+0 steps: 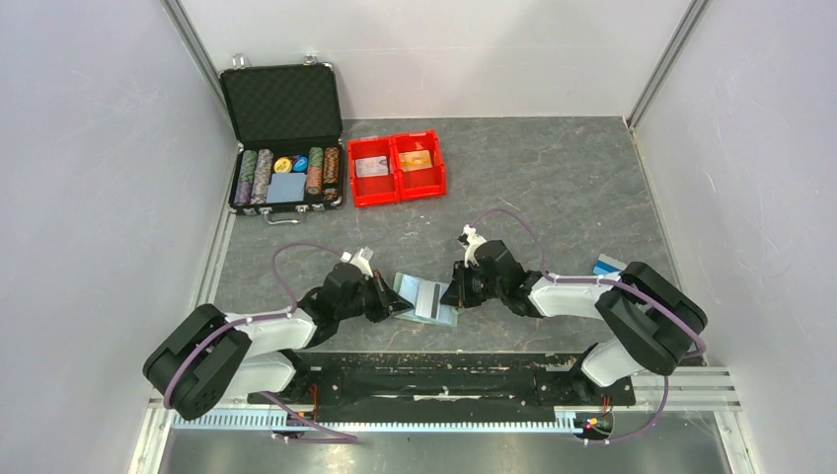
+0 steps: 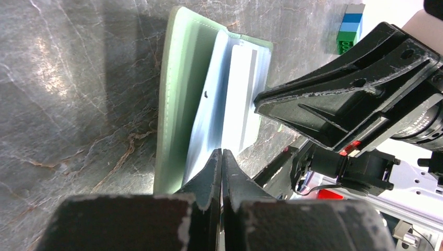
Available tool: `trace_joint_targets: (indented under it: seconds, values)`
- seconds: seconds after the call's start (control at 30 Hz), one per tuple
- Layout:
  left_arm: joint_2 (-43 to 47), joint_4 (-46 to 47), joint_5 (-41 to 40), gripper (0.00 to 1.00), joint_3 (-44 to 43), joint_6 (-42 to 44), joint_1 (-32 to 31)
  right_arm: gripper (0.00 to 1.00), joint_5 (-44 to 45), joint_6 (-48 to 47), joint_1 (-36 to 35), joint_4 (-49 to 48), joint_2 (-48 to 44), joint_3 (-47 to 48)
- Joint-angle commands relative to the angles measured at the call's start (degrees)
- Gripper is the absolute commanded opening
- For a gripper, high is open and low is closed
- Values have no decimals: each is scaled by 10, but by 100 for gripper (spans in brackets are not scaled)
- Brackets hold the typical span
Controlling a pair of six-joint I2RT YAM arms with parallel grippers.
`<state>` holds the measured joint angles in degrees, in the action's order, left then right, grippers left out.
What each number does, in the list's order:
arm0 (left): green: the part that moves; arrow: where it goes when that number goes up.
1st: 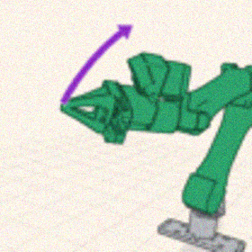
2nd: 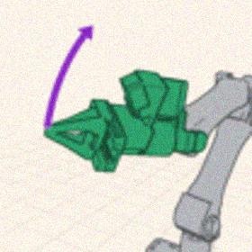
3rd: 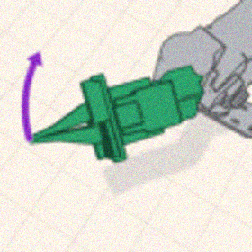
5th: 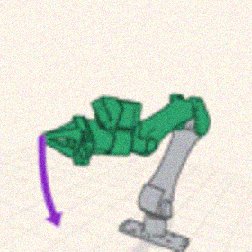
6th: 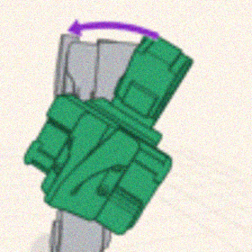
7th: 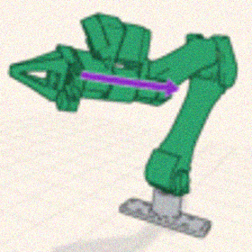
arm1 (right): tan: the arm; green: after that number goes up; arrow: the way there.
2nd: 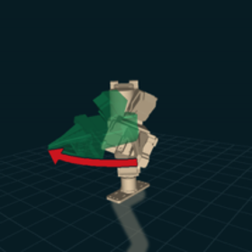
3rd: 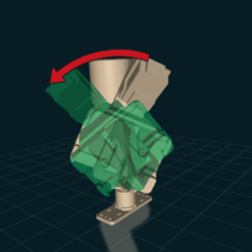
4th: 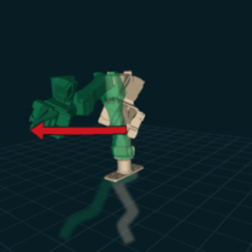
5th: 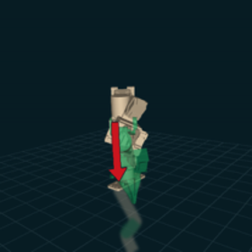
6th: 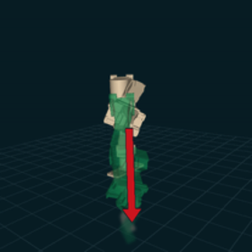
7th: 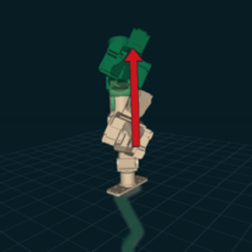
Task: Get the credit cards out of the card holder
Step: Remove the credit card from the card holder.
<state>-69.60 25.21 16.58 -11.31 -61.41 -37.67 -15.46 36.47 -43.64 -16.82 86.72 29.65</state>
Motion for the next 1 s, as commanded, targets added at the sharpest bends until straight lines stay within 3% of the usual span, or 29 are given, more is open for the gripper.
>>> trace_joint_targets:
  seconds: [0.0,0.1,0.23,0.37,0.97]
  values:
    - [-11,6,6,2,-7,25,2,14,4,-8,2,37,-31,-3]
    - [-20,12,11,5,-12,26,2,18,13,-7,2,50,-52,5]
    - [-29,5,12,25,-26,35,2,19,9,-4,1,54,-58,12]
    - [-34,0,13,37,-38,44,2,20,4,1,-2,44,-51,15]
    - [-102,59,34,46,-43,58,1,17,-18,20,-5,-7,13,-3]
